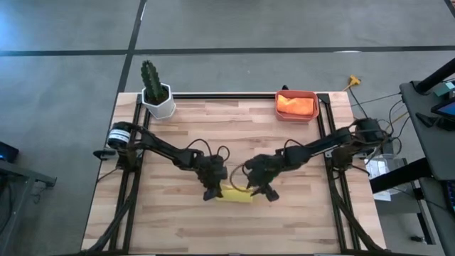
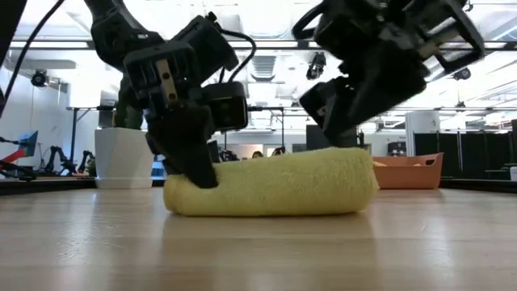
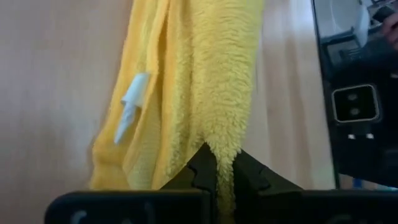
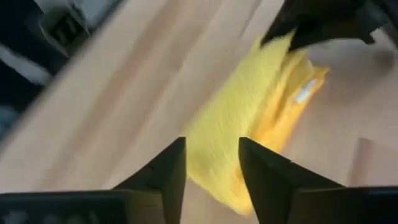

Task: Roll microfiber towels into tight, uniform cylinder then place into a basket
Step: Roll the yellow towel

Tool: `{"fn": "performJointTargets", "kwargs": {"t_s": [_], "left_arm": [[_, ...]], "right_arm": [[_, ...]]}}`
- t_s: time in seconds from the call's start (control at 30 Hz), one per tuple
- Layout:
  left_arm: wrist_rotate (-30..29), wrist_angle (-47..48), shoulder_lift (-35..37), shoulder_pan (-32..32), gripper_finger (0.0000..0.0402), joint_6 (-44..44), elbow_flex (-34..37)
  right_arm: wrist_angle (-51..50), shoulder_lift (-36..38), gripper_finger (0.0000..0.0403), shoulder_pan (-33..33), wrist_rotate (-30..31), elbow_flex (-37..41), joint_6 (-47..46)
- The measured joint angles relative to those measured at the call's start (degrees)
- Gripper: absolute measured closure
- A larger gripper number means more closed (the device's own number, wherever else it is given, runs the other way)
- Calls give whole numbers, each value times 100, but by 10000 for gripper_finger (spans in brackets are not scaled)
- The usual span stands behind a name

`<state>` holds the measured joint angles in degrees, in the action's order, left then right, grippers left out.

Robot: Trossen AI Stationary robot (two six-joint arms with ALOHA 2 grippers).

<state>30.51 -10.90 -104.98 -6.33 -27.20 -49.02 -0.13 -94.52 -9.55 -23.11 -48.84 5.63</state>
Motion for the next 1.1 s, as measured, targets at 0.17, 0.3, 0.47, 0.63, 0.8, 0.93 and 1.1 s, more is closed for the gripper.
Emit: {"fn": "performJointTargets", "kwargs": {"t_s": [0.17,0.3,0.47,0.63,0.8,0.93,1.1], "left_arm": [[310,-121,-279,2,399,-210,-44],[382,-106,-365,20,400,-277,-114],[606,-53,-355,157,400,-426,-195],[1210,-67,-359,433,400,-431,-195],[1782,-85,-361,715,400,-255,-149],[1943,-107,-361,866,400,-241,-130],[1955,-111,-361,890,400,-231,-128]], "right_arm": [[-292,112,234,-441,781,0,1180],[-219,74,228,-840,1167,-2,2033],[-112,70,234,-1246,2338,-4,2911],[11,70,245,-1293,2599,47,3080],[33,-87,256,-1282,2631,271,3274],[340,-168,266,-1282,2631,345,3403],[1012,-286,274,-1282,2679,339,3390]]}}
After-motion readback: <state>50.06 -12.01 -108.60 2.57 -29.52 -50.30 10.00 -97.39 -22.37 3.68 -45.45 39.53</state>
